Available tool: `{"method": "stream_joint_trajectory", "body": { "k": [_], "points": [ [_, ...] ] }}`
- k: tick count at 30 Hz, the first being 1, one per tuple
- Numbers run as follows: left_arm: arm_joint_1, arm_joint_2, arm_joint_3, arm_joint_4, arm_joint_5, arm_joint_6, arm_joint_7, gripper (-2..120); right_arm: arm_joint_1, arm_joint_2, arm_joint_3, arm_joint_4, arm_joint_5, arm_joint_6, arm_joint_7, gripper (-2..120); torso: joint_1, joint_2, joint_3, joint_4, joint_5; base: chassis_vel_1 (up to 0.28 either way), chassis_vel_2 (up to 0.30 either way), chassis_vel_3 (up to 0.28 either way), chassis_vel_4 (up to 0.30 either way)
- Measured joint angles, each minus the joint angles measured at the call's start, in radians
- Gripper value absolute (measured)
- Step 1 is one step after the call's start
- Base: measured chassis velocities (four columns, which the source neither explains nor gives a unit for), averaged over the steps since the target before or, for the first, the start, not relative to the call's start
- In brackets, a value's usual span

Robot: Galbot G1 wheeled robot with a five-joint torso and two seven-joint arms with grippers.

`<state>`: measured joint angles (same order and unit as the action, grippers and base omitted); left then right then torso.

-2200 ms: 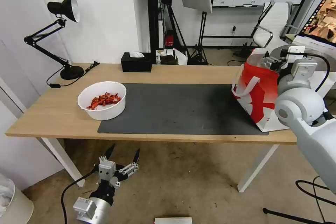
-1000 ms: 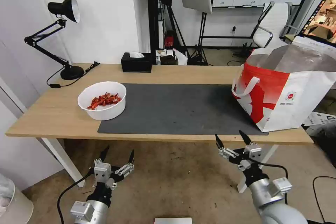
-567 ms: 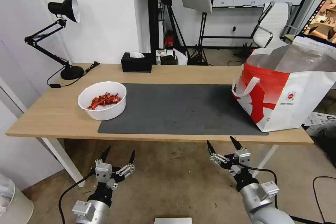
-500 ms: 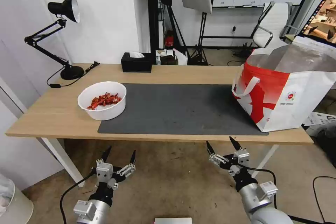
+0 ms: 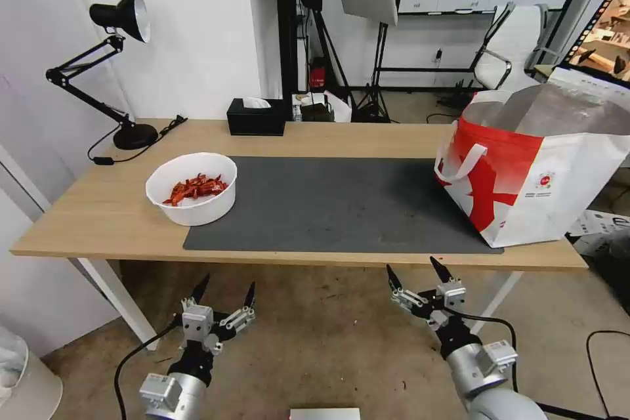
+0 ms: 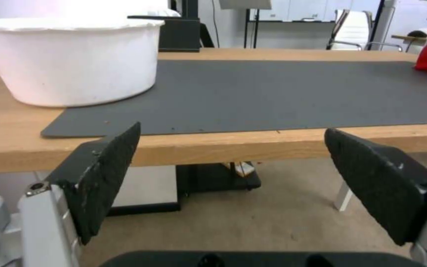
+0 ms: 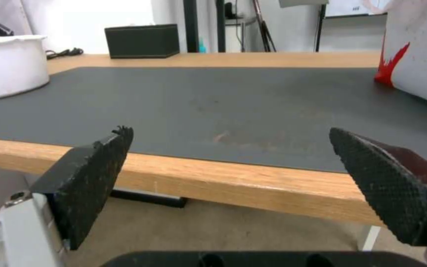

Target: Pick up the trash from the table and place it into the takeout bag.

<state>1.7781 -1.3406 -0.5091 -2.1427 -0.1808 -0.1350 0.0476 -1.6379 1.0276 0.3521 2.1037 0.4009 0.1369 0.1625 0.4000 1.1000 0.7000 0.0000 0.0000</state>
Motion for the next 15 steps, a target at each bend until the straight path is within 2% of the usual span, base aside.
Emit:
{"method": "stream_joint_trajectory", "body": {
  "k": [5, 9, 12, 13, 15],
  "points": [
    [-0.013, 0.02, -0.013, -0.002, -0.028, 0.002, -0.001, 100, 0.0, 0.0, 0.0, 0.0, 0.0, 0.0, 0.0, 100, 0.0, 0.0, 0.0, 0.0, -0.0001, 0.0, 0.0, 0.0, 0.0],
    [-0.039, 0.059, -0.06, -0.028, -0.087, 0.03, -0.029, 100, 0.0, 0.0, 0.0, 0.0, 0.0, 0.0, 0.001, 100, 0.0, 0.0, 0.0, -0.0001, -0.0002, 0.0, 0.0, 0.0, 0.0],
    [-0.079, 0.118, -0.155, -0.071, -0.208, 0.102, -0.102, 100, 0.001, 0.0, 0.0, 0.0, 0.0, 0.0, 0.001, 100, 0.0, 0.0, 0.0, 0.0003, 0.0, 0.0, 0.0, 0.0, 0.0],
    [-0.079, 0.118, -0.155, -0.071, -0.208, 0.102, -0.102, 100, 0.001, 0.0, 0.0, 0.0, 0.0, 0.0, 0.001, 100, 0.0, 0.0, 0.0, 0.0003, 0.0, 0.0, 0.0, 0.0, 0.0],
    [-0.131, 0.192, -0.205, -0.085, -0.333, 0.185, -0.171, 100, 0.001, -0.001, 0.0, 0.0, 0.0, 0.0, 0.001, 100, 0.0, 0.0, 0.0, 0.0, -0.0004, 0.0, 0.0, 0.0, 0.0]
  ]
}}
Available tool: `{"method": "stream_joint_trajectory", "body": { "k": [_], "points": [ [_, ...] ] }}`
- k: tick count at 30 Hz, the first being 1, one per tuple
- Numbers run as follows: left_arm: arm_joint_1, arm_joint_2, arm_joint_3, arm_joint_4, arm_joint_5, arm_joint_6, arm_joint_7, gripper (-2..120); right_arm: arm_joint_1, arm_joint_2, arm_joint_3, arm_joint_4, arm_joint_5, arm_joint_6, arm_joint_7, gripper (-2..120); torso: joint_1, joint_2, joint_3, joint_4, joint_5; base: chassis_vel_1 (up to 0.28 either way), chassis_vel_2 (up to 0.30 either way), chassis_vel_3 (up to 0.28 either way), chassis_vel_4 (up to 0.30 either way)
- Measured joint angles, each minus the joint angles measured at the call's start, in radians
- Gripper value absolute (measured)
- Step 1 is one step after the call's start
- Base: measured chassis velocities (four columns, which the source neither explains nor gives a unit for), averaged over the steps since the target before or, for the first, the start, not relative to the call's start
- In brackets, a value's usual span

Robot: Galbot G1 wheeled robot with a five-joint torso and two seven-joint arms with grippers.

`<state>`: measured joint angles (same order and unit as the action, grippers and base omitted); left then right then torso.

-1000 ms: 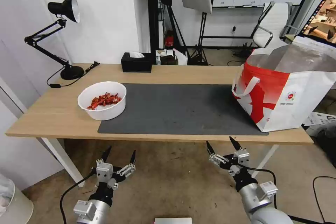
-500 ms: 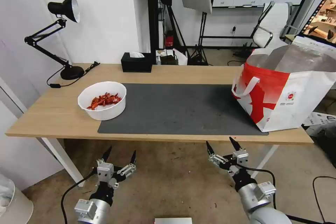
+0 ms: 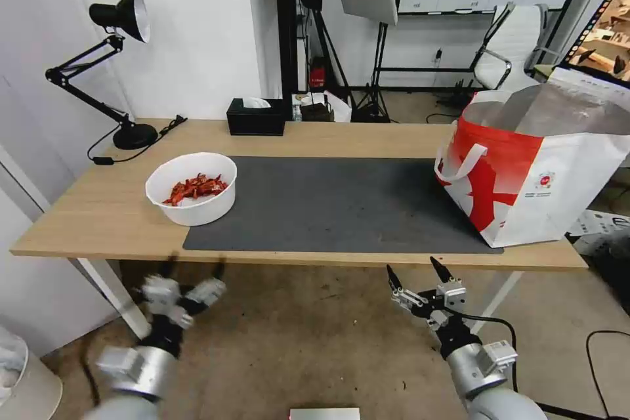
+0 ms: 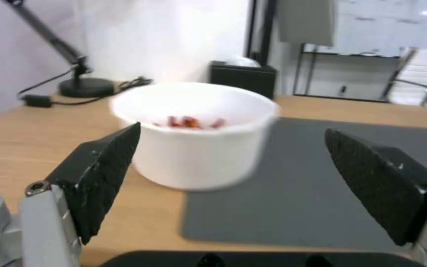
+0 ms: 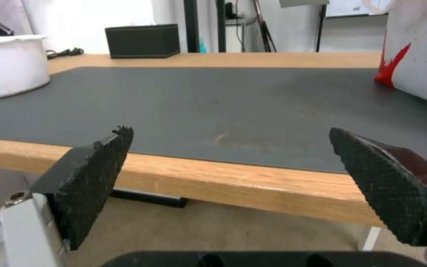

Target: Pick up the trash from the table and place it into the takeout bag.

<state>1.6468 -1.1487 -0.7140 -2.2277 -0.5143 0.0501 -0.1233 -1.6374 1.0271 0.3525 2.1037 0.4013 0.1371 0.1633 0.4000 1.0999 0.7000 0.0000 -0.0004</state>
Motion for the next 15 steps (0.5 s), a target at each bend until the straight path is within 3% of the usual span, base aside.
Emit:
{"method": "stream_joint_trajectory", "body": {
  "k": [1, 2, 4, 5, 8, 9, 11, 13, 15],
  "points": [
    [-0.027, 0.046, -0.025, -0.001, -0.072, 0.041, -0.036, 100, 0.0, 0.0, 0.0, 0.0, 0.0, 0.0, 0.0, 100, 0.0, 0.0, 0.0, 0.0, 0.0, 0.0, 0.0, 0.0, 0.0],
    [-0.027, 0.046, -0.025, -0.001, -0.072, 0.041, -0.036, 100, 0.0, 0.0, 0.0, 0.0, 0.0, 0.0, 0.0, 100, 0.0, 0.0, 0.0, 0.0, 0.0, 0.0, 0.0, 0.0, 0.0],
    [-0.084, 0.154, -0.074, 0.013, -0.236, 0.12, -0.104, 100, 0.0, 0.0, 0.0, 0.0, 0.0, 0.0, 0.0, 100, 0.0, 0.0, 0.0, 0.0, 0.0, 0.0, 0.0, 0.0, 0.0],
    [-0.084, 0.154, -0.074, 0.013, -0.236, 0.12, -0.104, 100, 0.0, 0.0, 0.0, 0.0, 0.0, 0.0, 0.0, 100, 0.0, 0.0, 0.0, 0.0, 0.0, 0.0, 0.0, 0.0, 0.0],
    [-0.187, 0.311, -0.122, 0.085, -0.523, 0.221, -0.194, 100, 0.0, 0.0, 0.0, 0.0, 0.0, 0.0, 0.0, 100, 0.0, 0.0, 0.0, 0.0, -0.0001, 0.0, 0.0, 0.0, 0.0],
    [-0.187, 0.311, -0.122, 0.085, -0.523, 0.221, -0.194, 100, 0.0, 0.0, 0.0, 0.0, 0.0, 0.0, 0.0, 100, 0.0, 0.0, 0.0, 0.0, -0.0001, 0.0, 0.0, 0.0, 0.0],
    [-0.254, 0.381, -0.125, 0.135, -0.681, 0.293, -0.234, 100, 0.0, 0.0, 0.0, 0.0, 0.001, 0.0, 0.0, 100, 0.0, 0.0, 0.0, -0.0001, 0.0002, 0.0, 0.0, 0.0, 0.0],
    [-0.285, 0.406, -0.119, 0.156, -0.735, 0.321, -0.25, 100, 0.0, 0.0, 0.0, 0.0, 0.001, 0.0, 0.0, 100, 0.0, 0.0, 0.0, 0.0, 0.0001, 0.0, 0.0, 0.0, 0.0],
    [-0.363, 0.458, -0.083, 0.207, -0.869, 0.379, -0.297, 100, 0.0, 0.0, 0.0, 0.0, 0.001, 0.0, 0.0, 100, 0.0, 0.0, 0.0, 0.0001, 0.0001, 0.0, 0.0, 0.0, 0.0]
  ]
}}
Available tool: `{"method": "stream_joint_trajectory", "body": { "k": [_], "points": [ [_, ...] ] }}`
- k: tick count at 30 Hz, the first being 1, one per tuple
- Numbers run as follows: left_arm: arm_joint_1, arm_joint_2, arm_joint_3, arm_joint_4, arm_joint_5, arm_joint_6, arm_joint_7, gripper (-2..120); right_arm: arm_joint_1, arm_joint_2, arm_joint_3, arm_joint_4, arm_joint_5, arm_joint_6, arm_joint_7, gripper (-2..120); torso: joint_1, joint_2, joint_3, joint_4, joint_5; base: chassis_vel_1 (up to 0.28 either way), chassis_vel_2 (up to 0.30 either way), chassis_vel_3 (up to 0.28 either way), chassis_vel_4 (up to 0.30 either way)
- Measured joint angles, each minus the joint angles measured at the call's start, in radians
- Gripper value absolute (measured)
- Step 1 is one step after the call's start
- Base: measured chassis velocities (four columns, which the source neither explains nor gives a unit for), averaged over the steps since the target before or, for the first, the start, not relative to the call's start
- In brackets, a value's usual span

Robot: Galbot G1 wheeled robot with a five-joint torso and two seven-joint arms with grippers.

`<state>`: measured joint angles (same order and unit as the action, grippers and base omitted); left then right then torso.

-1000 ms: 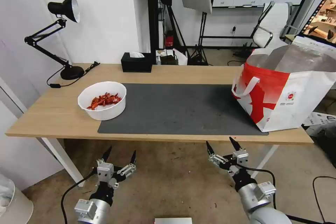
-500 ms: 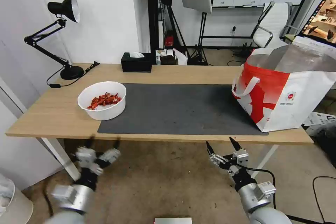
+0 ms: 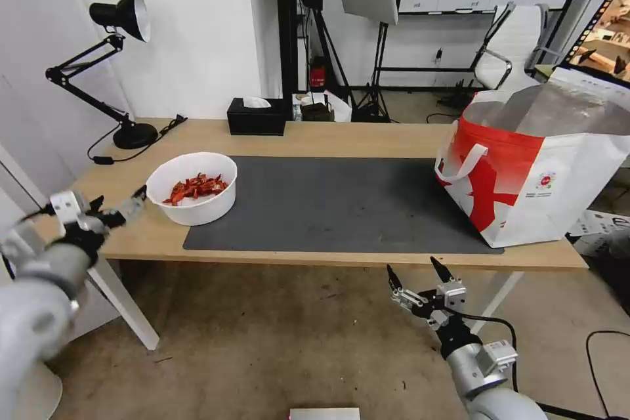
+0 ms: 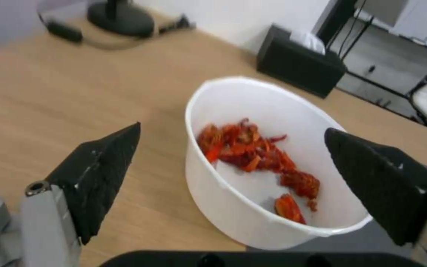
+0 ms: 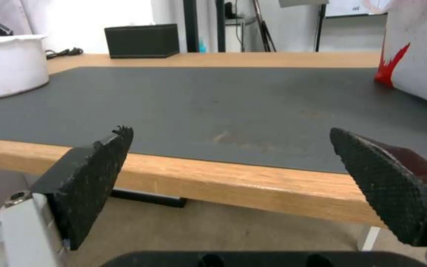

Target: Pick up the trash from the table and place it into the takeout bag.

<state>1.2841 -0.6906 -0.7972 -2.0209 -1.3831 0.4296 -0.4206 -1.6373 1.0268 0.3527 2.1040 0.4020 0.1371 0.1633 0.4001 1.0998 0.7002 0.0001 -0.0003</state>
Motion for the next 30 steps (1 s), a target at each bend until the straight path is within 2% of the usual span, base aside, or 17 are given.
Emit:
{"method": "stream_joint_trajectory", "body": {
  "k": [1, 3, 5, 7, 9, 10, 18, 24, 30],
  "points": [
    [-0.063, 0.024, 0.034, 0.035, -0.081, 0.048, -0.032, 100, 0.0, 0.0, 0.0, 0.0, 0.0, 0.0, 0.0, 100, 0.0, 0.0, 0.0, 0.0, -0.0001, 0.0, 0.0, 0.0, 0.0],
    [-0.099, 0.036, 0.057, 0.055, -0.117, 0.072, -0.049, 100, 0.0, 0.0, 0.0, 0.0, 0.0, 0.0, 0.0, 100, 0.0, 0.0, 0.0, -0.0001, 0.0001, 0.0, 0.0, 0.0, 0.0],
    [-0.194, 0.064, 0.133, 0.119, -0.201, 0.125, -0.085, 100, 0.0, 0.0, 0.0, 0.0, 0.0, 0.0, 0.0, 100, 0.0, 0.0, 0.0, -0.0003, 0.0001, 0.0, 0.0, 0.0, 0.0],
    [-0.215, 0.068, 0.149, 0.132, -0.214, 0.135, -0.095, 100, 0.0, 0.0, 0.0, 0.0, 0.0, 0.0, 0.0, 100, 0.0, 0.0, 0.0, -0.0002, 0.0, 0.0, 0.0, 0.0, 0.0],
    [-0.316, 0.087, 0.229, 0.206, -0.266, 0.187, -0.157, 100, 0.0, 0.0, 0.0, 0.001, 0.001, 0.0, 0.0, 100, 0.0, 0.0, 0.0, -0.0003, 0.0001, 0.0, 0.0, 0.0, 0.0],
    [-0.343, 0.091, 0.251, 0.231, -0.271, 0.2, -0.166, 100, 0.0, 0.0, 0.0, 0.0, 0.001, 0.0, 0.0, 100, 0.0, 0.0, 0.0, -0.0003, 0.0, 0.0, 0.0, 0.0, 0.0],
    [-0.454, 0.093, 0.337, 0.328, -0.3, 0.229, -0.175, 100, 0.0, 0.0, 0.0, 0.001, 0.001, 0.0, 0.0, 100, 0.0, 0.0, 0.0, -0.0001, 0.0002, 0.0, 0.0, 0.0, 0.0],
    [-0.514, 0.079, 0.398, 0.359, -0.307, 0.231, -0.171, 100, 0.0, 0.0, 0.0, 0.001, 0.001, 0.0, 0.0, 100, 0.0, 0.0, 0.0, 0.0, 0.0002, 0.0, 0.0, 0.0, 0.0],
    [-0.6, 0.058, 0.51, 0.398, -0.294, 0.231, -0.194, 100, 0.0, 0.0, 0.0, 0.001, 0.001, 0.0, 0.0, 100, 0.0, 0.0, 0.0, -0.0002, 0.0002, 0.0, 0.0, 0.0, 0.0]
  ]
}}
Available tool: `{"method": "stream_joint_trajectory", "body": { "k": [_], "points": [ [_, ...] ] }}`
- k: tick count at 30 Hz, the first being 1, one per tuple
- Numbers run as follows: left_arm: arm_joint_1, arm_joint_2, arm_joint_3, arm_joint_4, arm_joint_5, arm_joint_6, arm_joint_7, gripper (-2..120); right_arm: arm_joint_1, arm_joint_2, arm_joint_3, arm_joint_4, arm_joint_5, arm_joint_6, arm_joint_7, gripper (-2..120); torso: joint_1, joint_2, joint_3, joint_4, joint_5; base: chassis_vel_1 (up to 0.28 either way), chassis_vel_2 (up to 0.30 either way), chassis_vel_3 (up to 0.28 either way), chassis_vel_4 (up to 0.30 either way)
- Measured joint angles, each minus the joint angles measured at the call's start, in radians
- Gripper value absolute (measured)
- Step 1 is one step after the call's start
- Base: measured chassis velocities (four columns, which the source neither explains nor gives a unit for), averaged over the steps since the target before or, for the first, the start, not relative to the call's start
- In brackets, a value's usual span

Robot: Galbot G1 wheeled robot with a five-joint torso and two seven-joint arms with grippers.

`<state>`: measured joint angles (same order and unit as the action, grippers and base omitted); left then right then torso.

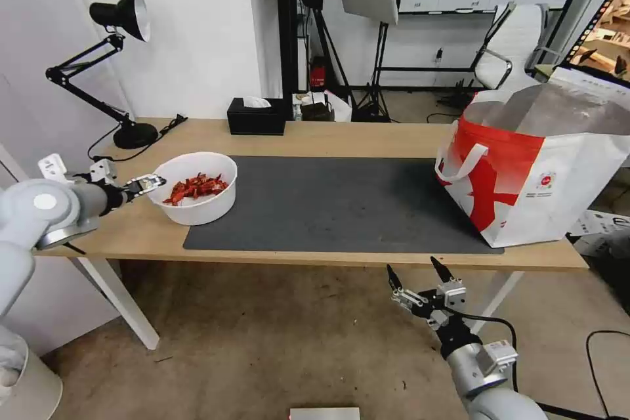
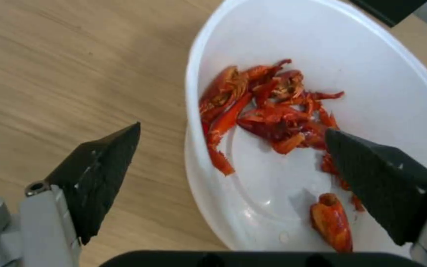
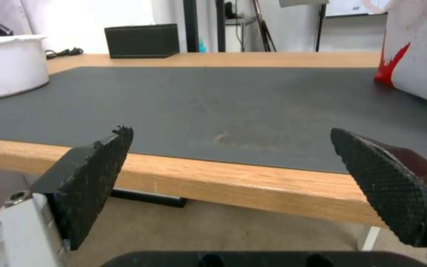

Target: Pick up the trash from the table and place it into the takeout bag.

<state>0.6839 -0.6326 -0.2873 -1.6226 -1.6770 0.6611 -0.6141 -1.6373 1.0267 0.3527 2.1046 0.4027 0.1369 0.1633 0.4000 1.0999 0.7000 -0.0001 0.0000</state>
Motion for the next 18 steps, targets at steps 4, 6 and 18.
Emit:
{"method": "stream_joint_trajectory", "body": {
  "k": [4, 6, 18],
  "points": [
    [-0.054, -0.006, 0.065, 0.033, 0.001, 0.0, -0.038, 100, 0.0, 0.0, 0.0, 0.0, 0.0, 0.0, 0.0, 100, 0.0, 0.0, 0.0, 0.0, 0.0001, 0.0, 0.0, 0.0, 0.0],
    [-0.067, -0.006, 0.081, 0.042, 0.001, 0.0, -0.05, 99, 0.0, 0.0, 0.0, 0.0, 0.0, 0.0, 0.0, 100, 0.0, 0.0, 0.0, 0.0, 0.0, 0.0, 0.0, 0.0, 0.0],
    [-0.126, -0.007, 0.164, 0.075, 0.0, 0.014, -0.093, 55, 0.0, 0.0, 0.0, 0.0, 0.0, 0.0, 0.0, 100, 0.0, 0.0, 0.0, 0.0001, 0.0001, 0.0, 0.0, 0.0, 0.0]
  ]
}}
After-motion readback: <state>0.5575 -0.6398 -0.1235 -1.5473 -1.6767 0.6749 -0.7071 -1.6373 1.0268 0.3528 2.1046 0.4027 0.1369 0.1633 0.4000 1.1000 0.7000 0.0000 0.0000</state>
